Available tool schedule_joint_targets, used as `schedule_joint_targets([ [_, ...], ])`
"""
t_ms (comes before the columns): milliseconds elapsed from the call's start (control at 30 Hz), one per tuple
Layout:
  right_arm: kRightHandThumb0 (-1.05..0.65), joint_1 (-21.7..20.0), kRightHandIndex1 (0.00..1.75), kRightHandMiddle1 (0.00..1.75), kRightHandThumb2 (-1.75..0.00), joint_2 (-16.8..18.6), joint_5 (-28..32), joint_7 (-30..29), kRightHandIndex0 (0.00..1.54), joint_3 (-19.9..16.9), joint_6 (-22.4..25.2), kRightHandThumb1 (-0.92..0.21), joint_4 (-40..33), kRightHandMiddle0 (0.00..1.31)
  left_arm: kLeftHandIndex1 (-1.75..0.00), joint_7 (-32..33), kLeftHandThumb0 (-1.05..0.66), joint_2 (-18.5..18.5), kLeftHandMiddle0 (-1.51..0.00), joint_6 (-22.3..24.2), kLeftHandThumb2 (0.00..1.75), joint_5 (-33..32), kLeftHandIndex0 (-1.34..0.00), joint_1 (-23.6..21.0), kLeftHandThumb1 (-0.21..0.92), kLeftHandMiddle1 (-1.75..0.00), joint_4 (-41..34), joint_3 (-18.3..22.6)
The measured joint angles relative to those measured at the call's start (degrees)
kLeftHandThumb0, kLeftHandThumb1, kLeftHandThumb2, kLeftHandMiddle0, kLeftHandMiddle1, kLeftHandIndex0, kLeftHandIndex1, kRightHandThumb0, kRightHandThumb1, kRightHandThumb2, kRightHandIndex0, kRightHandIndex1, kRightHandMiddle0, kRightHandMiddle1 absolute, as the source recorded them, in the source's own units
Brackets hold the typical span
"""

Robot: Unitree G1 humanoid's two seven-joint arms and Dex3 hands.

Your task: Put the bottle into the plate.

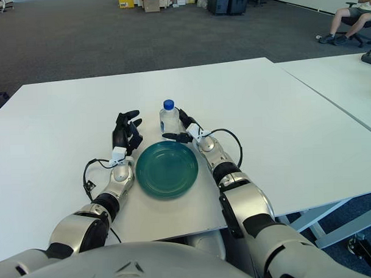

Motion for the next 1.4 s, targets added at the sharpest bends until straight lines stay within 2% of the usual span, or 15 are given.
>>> schedule_joint_targets([
  [467,-1.05,-1.1,0.03,0.04,-0.13,3.2,0.1,-5.3,0.09,-0.8,1.5,-0.92,2.1,0.03,-1.10,-0.2,-0.75,0.0,-0.55,0.0,0.95,-0.5,-0.41,0.2,0.92,-0.60,-0.2,0.4],
  [600,-1.03,-1.9,0.05,0.30,-0.15,4.2,0.0,-7.7,0.22,-1.0,2.1,-0.92,3.2,0.01,-1.12,-0.7,-0.75,-0.1,-0.55,0.0,0.95,-1.8,-0.39,0.2,0.92,-0.66,-0.1,1.3],
  [633,-1.01,-2.1,0.17,0.54,-0.13,4.4,0.0,-8.4,0.28,-1.0,2.2,-0.92,3.4,0.01,-1.12,-0.8,-0.75,-0.1,-0.56,0.0,0.94,-2.1,-0.39,0.2,0.92,-0.67,-0.1,1.5],
  [733,-0.97,-2.7,0.49,0.89,-0.11,5.3,-0.2,-11.4,0.29,-1.1,3.0,-0.92,4.2,0.00,-1.12,-1.4,-0.74,-0.3,-0.57,0.1,0.94,-3.3,-0.38,0.4,0.92,-0.69,-0.1,2.2],
  [767,-0.95,-2.8,0.80,1.19,-0.09,5.6,-0.3,-12.4,0.31,-1.1,3.3,-0.92,4.4,0.00,-1.12,-1.6,-0.74,-0.4,-0.58,0.1,0.93,-3.6,-0.38,0.4,0.92,-0.70,-0.2,2.3],
  [800,-0.93,-3.1,1.01,1.39,-0.08,5.8,-0.4,-13.6,0.31,-1.1,3.6,-0.92,4.8,0.00,-1.12,-1.8,-0.74,-0.5,-0.59,0.1,0.93,-3.9,-0.38,0.4,0.92,-0.71,-0.2,2.5],
  [867,-0.88,-3.7,1.33,1.56,-0.06,6.2,-0.9,-16.3,0.40,-1.0,4.0,-0.90,5.7,0.06,-1.12,-2.2,-0.74,-0.6,-0.59,0.2,0.92,-4.3,-0.38,0.6,0.92,-0.72,-0.4,2.6],
  [900,-0.83,-4.0,1.48,1.63,-0.04,6.3,-1.3,-17.7,0.51,-0.9,4.0,-0.88,6.0,0.14,-1.13,-2.4,-0.73,-0.7,-0.59,0.2,0.92,-4.5,-0.39,0.6,0.92,-0.72,-0.5,2.7],
  [933,-0.81,-4.2,1.54,1.65,-0.04,6.4,-1.8,-19.2,0.56,-0.7,4.0,-0.87,6.3,0.18,-1.13,-2.6,-0.73,-0.8,-0.59,0.1,0.92,-4.7,-0.39,0.7,0.92,-0.73,-0.6,2.7],
  [1000,-0.73,-4.3,1.66,1.71,-0.02,6.6,-2.7,-22.9,0.75,-0.3,3.5,-0.84,6.7,0.37,-1.13,-3.1,-0.73,-0.9,-0.59,0.1,0.91,-5.0,-0.40,0.7,0.92,-0.73,-0.6,2.7],
  [1100,-0.58,-4.3,1.72,1.73,-0.01,6.8,-3.6,-26.6,0.91,0.3,2.1,-0.83,7.3,0.57,-1.14,-3.3,-0.72,-0.8,-0.58,0.0,0.90,-5.1,-0.42,0.8,0.92,-0.73,-0.7,2.9],
  [1267,-0.35,-4.0,1.74,1.74,-0.03,7.6,-2.6,-27.6,1.05,-0.9,-0.1,-0.86,7.8,0.76,-1.15,-3.4,-0.71,-0.8,-0.56,0.0,0.89,-5.4,-0.45,0.8,0.92,-0.72,-0.5,3.4],
  [1333,-0.25,-3.5,1.74,1.75,-0.56,8.4,-1.2,-27.6,1.12,-2.4,-0.8,-0.61,7.8,0.84,-1.15,-3.0,-0.69,-0.8,-0.55,-0.1,0.89,-5.3,-0.45,0.8,0.92,-0.71,-0.4,3.5],
  [1367,-0.22,-3.3,1.75,1.75,-0.73,8.7,-0.6,-27.6,1.14,-3.0,-1.2,-0.52,7.8,0.86,-1.15,-2.8,-0.69,-0.8,-0.55,-0.1,0.89,-5.3,-0.45,0.8,0.92,-0.71,-0.4,3.5],
  [1400,-0.21,-3.0,1.75,1.75,-0.79,9.0,0.0,-27.5,1.15,-3.6,-1.5,-0.49,7.8,0.87,-1.15,-2.5,-0.69,-0.8,-0.55,-0.2,0.89,-5.2,-0.45,0.7,0.92,-0.71,-0.3,3.5],
])
